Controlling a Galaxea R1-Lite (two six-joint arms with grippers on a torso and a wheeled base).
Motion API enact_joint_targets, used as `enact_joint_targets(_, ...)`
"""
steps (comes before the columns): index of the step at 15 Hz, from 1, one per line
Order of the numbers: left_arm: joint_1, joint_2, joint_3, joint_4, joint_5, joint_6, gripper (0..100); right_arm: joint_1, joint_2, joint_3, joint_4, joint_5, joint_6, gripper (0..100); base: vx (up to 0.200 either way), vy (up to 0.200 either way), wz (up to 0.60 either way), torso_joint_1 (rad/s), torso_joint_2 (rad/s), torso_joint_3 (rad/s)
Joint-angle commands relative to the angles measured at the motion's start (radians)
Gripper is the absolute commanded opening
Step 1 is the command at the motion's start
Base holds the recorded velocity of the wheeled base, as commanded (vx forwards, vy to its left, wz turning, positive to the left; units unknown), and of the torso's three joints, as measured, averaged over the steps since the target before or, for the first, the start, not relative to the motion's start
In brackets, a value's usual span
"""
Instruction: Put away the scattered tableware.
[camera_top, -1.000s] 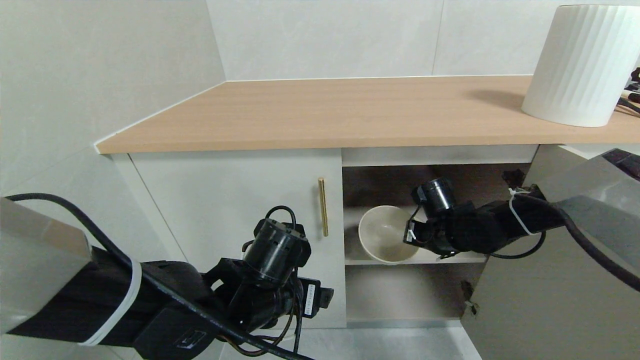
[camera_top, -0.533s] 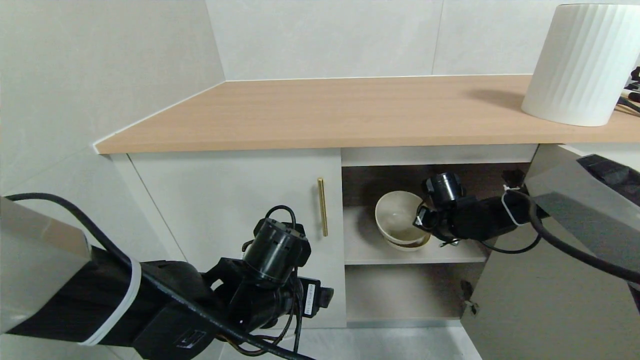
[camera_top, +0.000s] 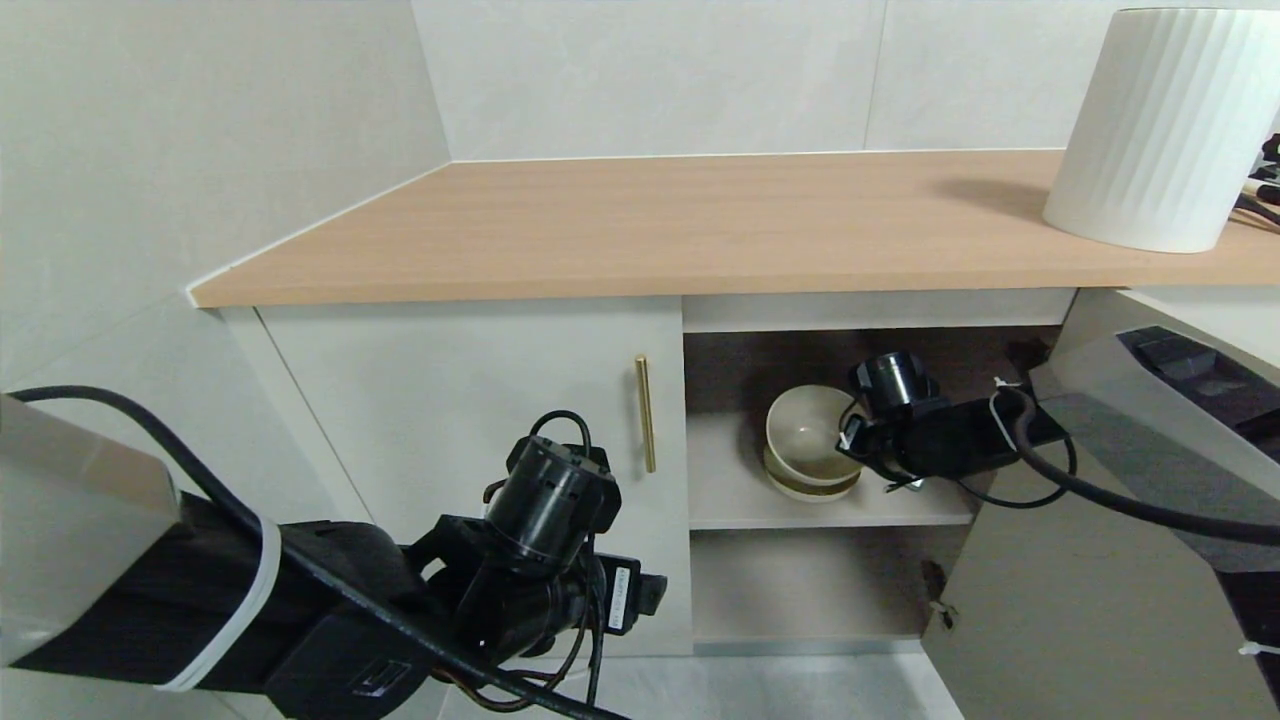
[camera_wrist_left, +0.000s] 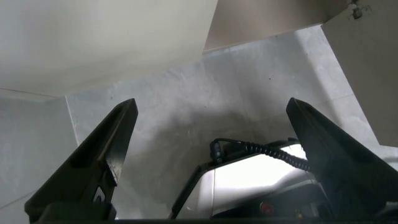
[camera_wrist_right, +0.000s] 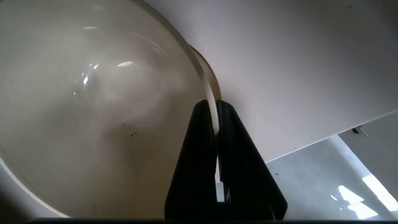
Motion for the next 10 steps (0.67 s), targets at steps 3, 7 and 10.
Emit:
enact_joint_targets(3,0.000,0.000,0.000,0.000,0.001,-0.001,100,0.000,0.032,-0.029,0.003,0.001,-0.002,0,0.000,0.000,0.00,0.000,0.00,0.000)
enact_joint_targets(7,0.000,0.000,0.000,0.000,0.001,-0.001,100,0.007,0.039,-0.031,0.003,0.001,-0.005,0,0.000,0.000,0.00,0.000,0.00,0.000)
enact_joint_targets(10,0.000,0.000,0.000,0.000,0.001,-0.001,100,0.007,0.039,-0.031,0.003,0.002,-0.005,0,0.000,0.000,0.00,0.000,0.00,0.000)
